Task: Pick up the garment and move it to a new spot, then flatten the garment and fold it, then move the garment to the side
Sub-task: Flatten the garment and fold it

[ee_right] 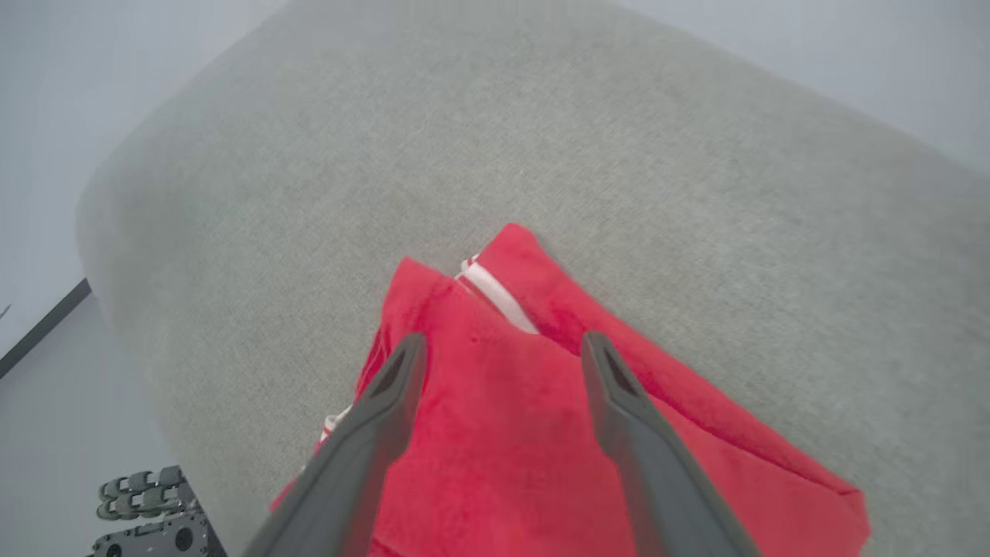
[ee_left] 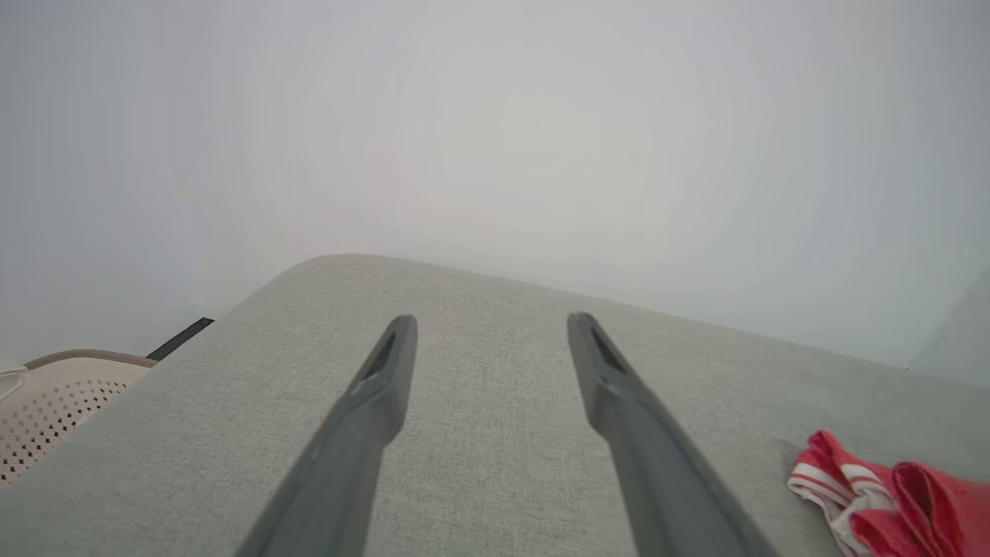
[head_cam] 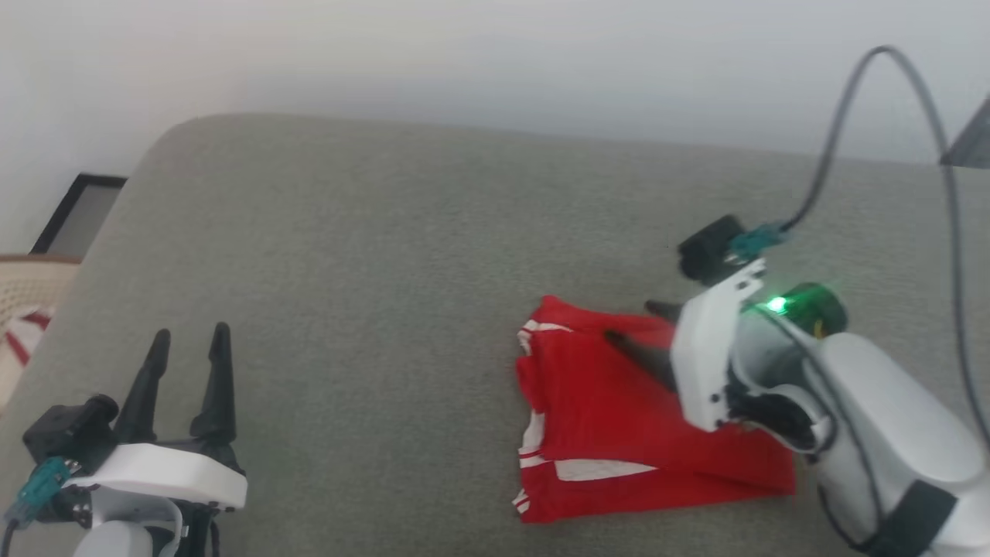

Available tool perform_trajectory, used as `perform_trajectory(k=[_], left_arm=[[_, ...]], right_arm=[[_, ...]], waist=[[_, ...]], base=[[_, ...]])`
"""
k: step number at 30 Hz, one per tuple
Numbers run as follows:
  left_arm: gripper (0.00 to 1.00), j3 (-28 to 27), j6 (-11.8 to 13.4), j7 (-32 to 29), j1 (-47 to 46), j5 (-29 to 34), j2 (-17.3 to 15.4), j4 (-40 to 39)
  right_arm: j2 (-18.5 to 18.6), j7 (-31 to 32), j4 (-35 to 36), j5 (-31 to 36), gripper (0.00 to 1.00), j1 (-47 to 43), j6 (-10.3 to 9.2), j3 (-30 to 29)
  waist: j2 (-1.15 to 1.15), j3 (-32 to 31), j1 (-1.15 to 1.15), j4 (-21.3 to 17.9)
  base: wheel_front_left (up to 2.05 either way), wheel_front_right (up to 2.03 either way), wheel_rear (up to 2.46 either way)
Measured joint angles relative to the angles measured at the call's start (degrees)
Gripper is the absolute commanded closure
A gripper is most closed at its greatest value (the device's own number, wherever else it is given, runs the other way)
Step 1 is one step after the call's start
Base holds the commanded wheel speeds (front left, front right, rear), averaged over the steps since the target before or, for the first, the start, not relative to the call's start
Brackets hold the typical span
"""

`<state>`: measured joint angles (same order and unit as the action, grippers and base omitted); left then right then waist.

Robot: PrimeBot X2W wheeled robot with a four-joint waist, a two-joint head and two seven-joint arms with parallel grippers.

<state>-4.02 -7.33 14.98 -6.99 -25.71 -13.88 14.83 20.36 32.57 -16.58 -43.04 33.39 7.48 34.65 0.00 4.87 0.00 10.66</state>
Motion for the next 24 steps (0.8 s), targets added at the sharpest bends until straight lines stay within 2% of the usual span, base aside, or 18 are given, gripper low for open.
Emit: perform_trajectory(k=[10,17,24], left_arm=[[0.00,-0.91,0.00,0.00,2.33,0.65,-1.02,-0.79],[0.00,-1.54,0.00,0.00,3.62,1.01,-2.00,-0.93],[0.00,-2.10,0.00,0.00,5.80,0.98,-2.83,-1.09]], right_arm=[[4.34,-9.14,3.15,2.30,0.00,-6.23,0.00,-9.62],[6.67,-20.20,3.35,6.69,0.00,-11.94,0.00,-16.00],[7.00,-30.05,1.54,10.59,0.00,-17.95,0.00,-21.47]], waist=[[0.00,-2.06,0.00,-5.30],[0.00,-3.57,0.00,-8.61],[0.00,-4.95,0.00,-10.95]], base=[[0.00,0.00,0.00],[0.00,0.00,0.00],[0.00,0.00,0.00]])
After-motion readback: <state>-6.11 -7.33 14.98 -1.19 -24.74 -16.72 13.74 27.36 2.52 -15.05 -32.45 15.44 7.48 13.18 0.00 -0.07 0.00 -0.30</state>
